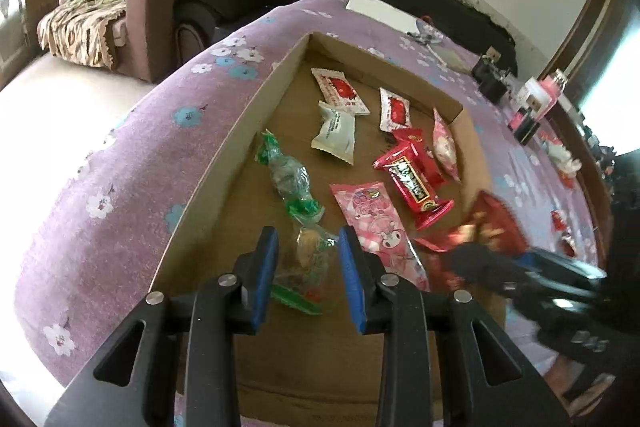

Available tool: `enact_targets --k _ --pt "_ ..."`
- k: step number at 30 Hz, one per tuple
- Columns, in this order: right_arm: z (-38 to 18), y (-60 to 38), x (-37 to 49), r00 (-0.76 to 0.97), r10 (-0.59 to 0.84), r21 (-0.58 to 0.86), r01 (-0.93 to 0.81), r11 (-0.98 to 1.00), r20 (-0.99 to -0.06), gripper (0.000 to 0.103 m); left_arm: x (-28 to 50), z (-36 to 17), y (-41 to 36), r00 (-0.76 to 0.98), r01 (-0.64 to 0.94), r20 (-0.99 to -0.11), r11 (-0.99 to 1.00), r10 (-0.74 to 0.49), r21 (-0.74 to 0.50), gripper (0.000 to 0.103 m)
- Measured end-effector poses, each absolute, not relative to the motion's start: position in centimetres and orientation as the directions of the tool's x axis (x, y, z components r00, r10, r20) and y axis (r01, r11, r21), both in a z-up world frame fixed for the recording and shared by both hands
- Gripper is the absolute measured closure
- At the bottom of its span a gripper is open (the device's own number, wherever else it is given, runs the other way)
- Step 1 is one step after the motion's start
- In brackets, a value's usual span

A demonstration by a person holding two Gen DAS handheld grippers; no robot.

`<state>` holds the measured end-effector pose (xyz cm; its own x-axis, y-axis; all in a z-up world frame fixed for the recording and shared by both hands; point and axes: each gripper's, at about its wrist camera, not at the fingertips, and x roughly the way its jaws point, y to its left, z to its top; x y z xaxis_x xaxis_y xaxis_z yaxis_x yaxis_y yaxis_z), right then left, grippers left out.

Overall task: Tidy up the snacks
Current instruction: 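Carry both packets into the box and open both tools, then move both open tools from the box back toward the loose snacks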

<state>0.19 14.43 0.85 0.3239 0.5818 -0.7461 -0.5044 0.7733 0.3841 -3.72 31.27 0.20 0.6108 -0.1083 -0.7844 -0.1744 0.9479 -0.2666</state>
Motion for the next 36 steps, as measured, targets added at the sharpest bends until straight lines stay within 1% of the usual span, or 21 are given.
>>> enact_targets --k 4,6,7,8,9,11,12,17,22,25,27,29,34,36 --pt "0.3 15.6 0.4 0.339 0.564 0.358 -0.508 0.784 -0.753 0.072 -4.9 1.0 31.5 0.645 -0.184 -0.757 0.942 -0.101 -0.282 0.073" --pt "0.7 15.7 0.3 0.374 0.544 0.321 -0.513 0.796 -0.751 0.072 -5.7 1.6 31.5 0.661 -0.190 -0.744 0.937 -0.100 -0.295 0.062" --pt "1.0 15.6 0.1 0.399 0.533 0.298 -0.517 0.803 -0.746 0.072 -6.2 2.0 31.5 0.673 -0.191 -0.733 0.934 -0.100 -0.302 0.055" --pt "1.3 15.4 0.1 0.411 0.531 0.289 -0.518 0.805 -0.741 0.072 -6.7 2.4 31.4 0.687 -0.192 -0.721 0.933 -0.095 -0.305 0.051" --pt "1.8 15.2 -0.1 0.428 0.528 0.279 -0.519 0.808 -0.733 0.072 -6.9 2.7 31.2 0.696 -0.192 -0.713 0.933 -0.089 -0.304 0.050" --pt "2.6 14.5 -0.3 0.454 0.523 0.269 -0.512 0.815 -0.721 0.066 -7.6 3.5 30.7 0.713 -0.191 -0.697 0.935 -0.076 -0.298 0.050" --pt "2.8 14.1 -0.3 0.463 0.523 0.270 -0.507 0.818 -0.715 0.065 -7.9 3.8 30.4 0.719 -0.189 -0.691 0.937 -0.072 -0.293 0.050" --pt "4.2 10.8 -1.1 0.508 0.521 0.287 -0.469 0.835 -0.686 0.063 -9.1 4.8 28.2 0.734 -0.165 -0.677 0.956 -0.044 -0.241 0.050" --pt "4.4 6.1 -2.1 0.552 0.488 0.291 -0.408 0.865 -0.677 0.061 -9.6 5.1 26.2 0.730 -0.130 -0.680 0.964 -0.064 -0.231 0.050" --pt "4.2 2.4 -2.6 0.586 0.446 0.283 -0.353 0.892 -0.677 0.061 -10.1 5.5 24.8 0.727 -0.087 -0.679 0.967 -0.103 -0.239 0.050" --pt "4.3 -1.1 -2.6 0.623 0.397 0.269 -0.294 0.917 -0.674 0.061 -10.3 5.7 23.9 0.725 -0.061 -0.677 0.966 -0.129 -0.250 0.047" --pt "4.6 -4.6 -2.4 0.653 0.352 0.272 -0.225 0.936 -0.670 0.060 -10.6 5.9 22.7 0.724 -0.029 -0.670 0.963 -0.164 -0.267 0.034" --pt "4.9 -14.2 -1.0 0.714 0.207 0.283 -0.014 0.959 -0.669 0.058 -10.7 6.1 19.4 0.700 0.068 -0.663 0.948 -0.267 -0.311 0.033" --pt "4.7 -16.5 -0.4 0.722 0.166 0.277 0.038 0.960 -0.672 0.056 -10.4 5.9 18.1 0.685 0.100 -0.669 0.947 -0.288 -0.305 0.033"
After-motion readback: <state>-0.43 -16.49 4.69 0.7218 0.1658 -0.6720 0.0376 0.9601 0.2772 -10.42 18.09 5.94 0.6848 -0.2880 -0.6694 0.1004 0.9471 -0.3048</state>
